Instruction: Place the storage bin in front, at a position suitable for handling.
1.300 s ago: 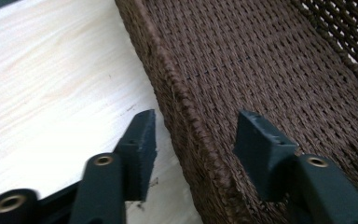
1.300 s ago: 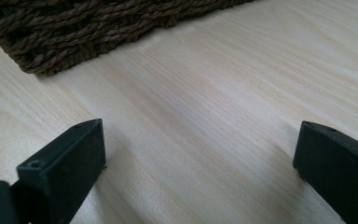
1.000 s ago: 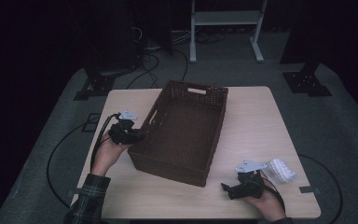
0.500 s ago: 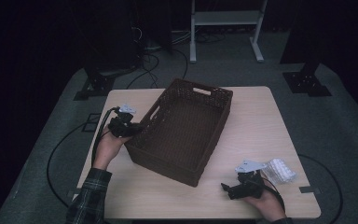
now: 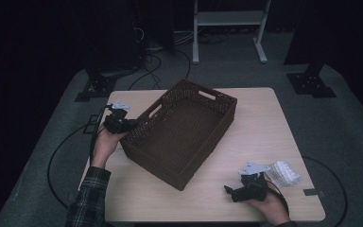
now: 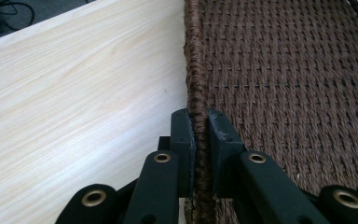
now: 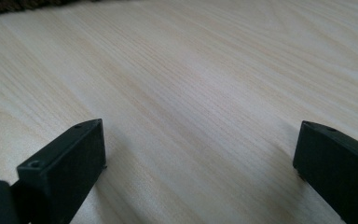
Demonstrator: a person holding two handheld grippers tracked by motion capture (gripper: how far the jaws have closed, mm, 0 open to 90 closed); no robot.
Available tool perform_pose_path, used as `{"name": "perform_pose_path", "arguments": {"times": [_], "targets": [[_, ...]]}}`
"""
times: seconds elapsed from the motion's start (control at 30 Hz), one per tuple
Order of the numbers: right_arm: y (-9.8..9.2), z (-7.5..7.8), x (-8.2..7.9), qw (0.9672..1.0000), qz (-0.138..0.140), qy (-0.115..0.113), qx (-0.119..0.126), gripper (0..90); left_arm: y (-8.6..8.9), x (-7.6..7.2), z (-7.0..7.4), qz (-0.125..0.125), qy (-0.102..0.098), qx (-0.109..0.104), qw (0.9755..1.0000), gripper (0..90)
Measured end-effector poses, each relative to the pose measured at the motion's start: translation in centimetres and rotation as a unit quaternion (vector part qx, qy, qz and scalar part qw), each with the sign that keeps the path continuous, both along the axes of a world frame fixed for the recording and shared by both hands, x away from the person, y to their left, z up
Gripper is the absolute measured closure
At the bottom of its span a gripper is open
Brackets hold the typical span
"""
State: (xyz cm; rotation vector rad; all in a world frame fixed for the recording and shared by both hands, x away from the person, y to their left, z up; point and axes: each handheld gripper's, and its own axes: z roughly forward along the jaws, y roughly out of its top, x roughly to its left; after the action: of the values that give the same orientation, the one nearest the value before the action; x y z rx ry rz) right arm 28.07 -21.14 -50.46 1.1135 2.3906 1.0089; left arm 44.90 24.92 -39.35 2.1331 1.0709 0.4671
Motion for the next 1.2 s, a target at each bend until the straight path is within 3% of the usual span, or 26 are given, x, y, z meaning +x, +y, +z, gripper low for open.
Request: {"name": "perform_pose_path", "arguments": {"times": [0.17,0.27,0.4,0.57,0.7,0.9,1.2], "targets": [[0.0,0.0,0.0,1.0,0.0,0.0,0.0,1.7,0.4,0.1,-0.1,0.003,-0.002,-0.004,1.0,81.6],[0.0,0.0,0.0,1.0,0.0,0.0,0.0,1.7,0.5,-0.3,0.3,0.008,-0.013,-0.01,0.9998,68.1],[0.0,0.0,0.0,1.0,0.0,0.0,0.0,1.7,0.5,-1.3,1.6,0.006,-0.031,-0.02,0.9993,58.2],[0.0,0.0,0.0,1.0,-0.001,0.0,0.0,1.7,-0.3,-2.6,3.0,-0.009,-0.038,-0.033,0.9987,49.8],[0.0,0.0,0.0,1.0,-0.001,0.0,-0.001,1.7,-1.8,-3.6,3.9,-0.041,-0.034,-0.06,0.9968,44.0],[0.0,0.0,0.0,1.0,-0.002,0.001,0.0,1.7,-4.4,-4.9,4.4,-0.082,-0.027,-0.071,0.9937,37.6],[0.1,0.0,0.0,1.0,-0.003,0.001,0.001,1.7,-9.0,-6.7,4.2,-0.15,-0.004,-0.082,0.9853,38.1]]}}
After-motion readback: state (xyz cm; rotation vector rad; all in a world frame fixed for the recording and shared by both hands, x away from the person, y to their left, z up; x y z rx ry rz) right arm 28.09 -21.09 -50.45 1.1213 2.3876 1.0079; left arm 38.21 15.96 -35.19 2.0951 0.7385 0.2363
